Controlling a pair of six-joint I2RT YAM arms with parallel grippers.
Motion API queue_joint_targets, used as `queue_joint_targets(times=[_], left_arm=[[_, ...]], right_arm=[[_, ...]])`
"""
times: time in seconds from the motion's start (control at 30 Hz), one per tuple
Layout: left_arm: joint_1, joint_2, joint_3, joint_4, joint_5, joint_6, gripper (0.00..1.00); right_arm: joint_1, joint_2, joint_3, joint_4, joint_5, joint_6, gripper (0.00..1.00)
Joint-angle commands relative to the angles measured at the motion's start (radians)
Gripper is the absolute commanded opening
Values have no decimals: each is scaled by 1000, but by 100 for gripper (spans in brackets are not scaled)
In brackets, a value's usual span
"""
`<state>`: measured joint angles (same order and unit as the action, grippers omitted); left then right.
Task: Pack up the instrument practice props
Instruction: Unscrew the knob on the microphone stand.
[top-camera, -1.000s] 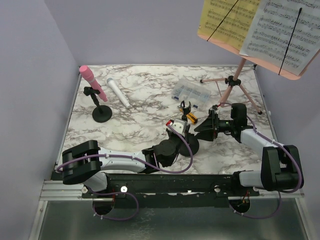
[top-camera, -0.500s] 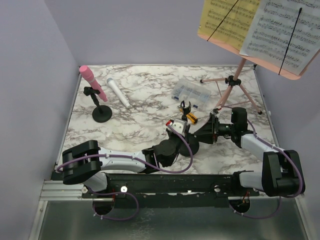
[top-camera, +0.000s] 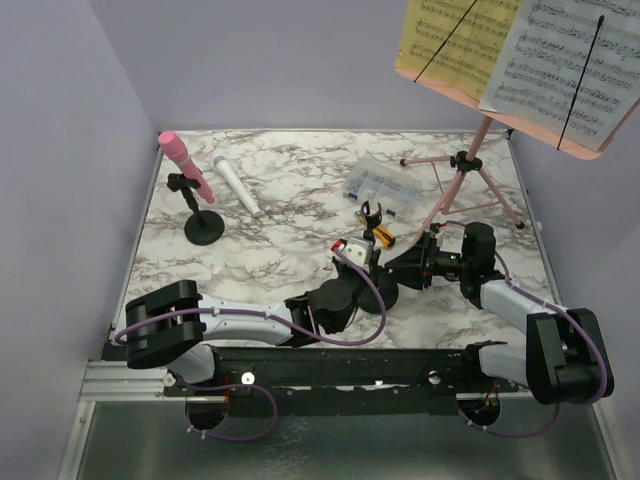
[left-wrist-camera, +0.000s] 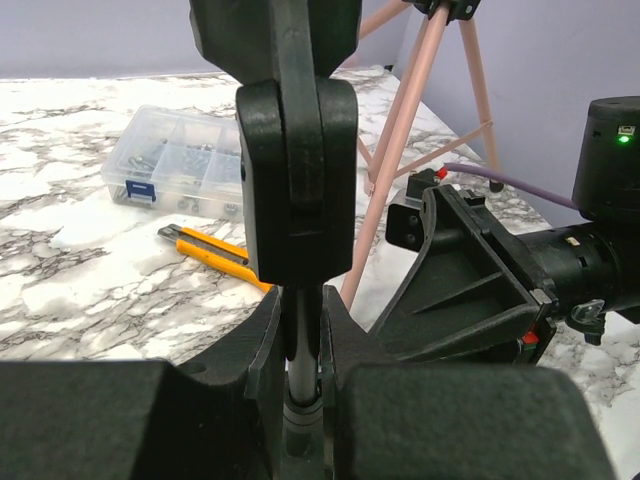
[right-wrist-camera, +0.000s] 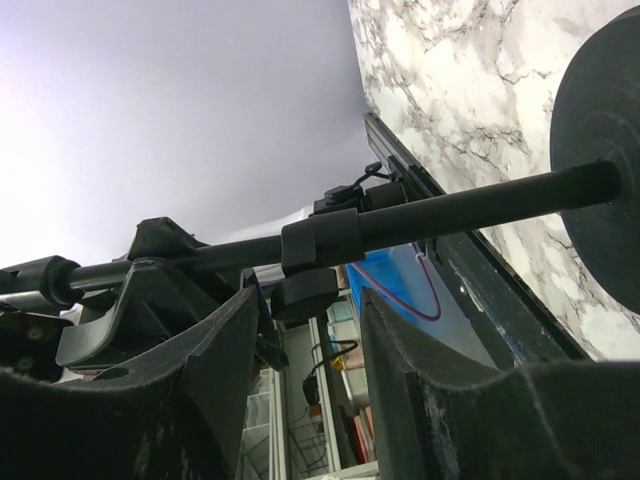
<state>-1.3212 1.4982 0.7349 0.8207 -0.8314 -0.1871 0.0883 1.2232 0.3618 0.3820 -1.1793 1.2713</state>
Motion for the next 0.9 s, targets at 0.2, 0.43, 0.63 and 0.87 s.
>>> queue_joint_targets(times=[0.2, 0.43, 0.63, 0.87], left_arm=[[0, 7, 12, 14, -10, -53, 0], [0, 12, 14, 14, -9, -54, 0], [0, 13, 11, 14, -10, -57, 0], [-1, 13, 12, 14, -8, -58, 0]], right_arm=[[21, 27, 17, 43, 55, 73, 47], [21, 13, 8, 42, 59, 66, 32], [22, 12, 8, 42, 64, 48, 25], [22, 4, 12, 49, 70, 0, 16]])
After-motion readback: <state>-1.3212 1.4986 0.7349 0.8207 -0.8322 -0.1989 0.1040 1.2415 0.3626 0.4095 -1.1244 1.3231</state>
